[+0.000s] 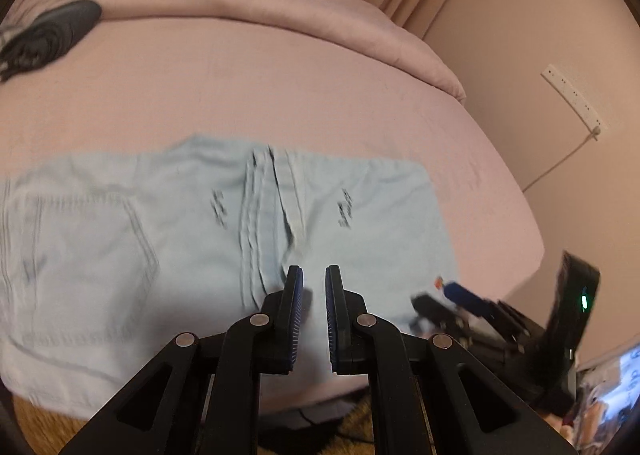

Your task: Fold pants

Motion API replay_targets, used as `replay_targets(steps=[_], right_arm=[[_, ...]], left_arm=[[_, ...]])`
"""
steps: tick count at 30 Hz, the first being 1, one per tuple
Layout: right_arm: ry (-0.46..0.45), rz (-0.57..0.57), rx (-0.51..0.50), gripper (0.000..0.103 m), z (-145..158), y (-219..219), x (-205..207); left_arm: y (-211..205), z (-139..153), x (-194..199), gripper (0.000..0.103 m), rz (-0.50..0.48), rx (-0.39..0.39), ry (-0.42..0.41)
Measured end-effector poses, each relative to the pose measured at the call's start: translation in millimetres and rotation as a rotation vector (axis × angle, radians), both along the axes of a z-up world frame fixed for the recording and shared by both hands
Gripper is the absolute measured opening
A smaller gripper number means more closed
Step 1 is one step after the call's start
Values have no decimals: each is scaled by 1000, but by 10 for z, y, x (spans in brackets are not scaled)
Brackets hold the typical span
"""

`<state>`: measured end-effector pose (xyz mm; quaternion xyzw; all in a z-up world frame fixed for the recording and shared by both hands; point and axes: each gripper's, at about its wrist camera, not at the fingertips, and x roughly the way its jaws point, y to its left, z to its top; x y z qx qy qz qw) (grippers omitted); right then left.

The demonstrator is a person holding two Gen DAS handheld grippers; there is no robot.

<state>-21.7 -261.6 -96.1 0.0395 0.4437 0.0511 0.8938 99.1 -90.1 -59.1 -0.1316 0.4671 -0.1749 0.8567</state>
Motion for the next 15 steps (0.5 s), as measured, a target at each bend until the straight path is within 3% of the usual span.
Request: replay_targets(steps=[5,6,8,13,15], right_arm=[[3,-5,4,59,9,-16,10],[2,-3,6,59,6,-18,12],[1,-5,9,60,2,-13,20],[1,-3,11,60,1,-15,36],[2,-2,15,60,-3,-29,35]], left_arm=[[63,-59,312,8,-78,-61,98],[57,-59,360,13,-75,-49,97],[46,-86,363,38,-76,-3,117],[-103,-239,300,39,-146,10,162],[-114,-244,296,39,-160,-37,149]])
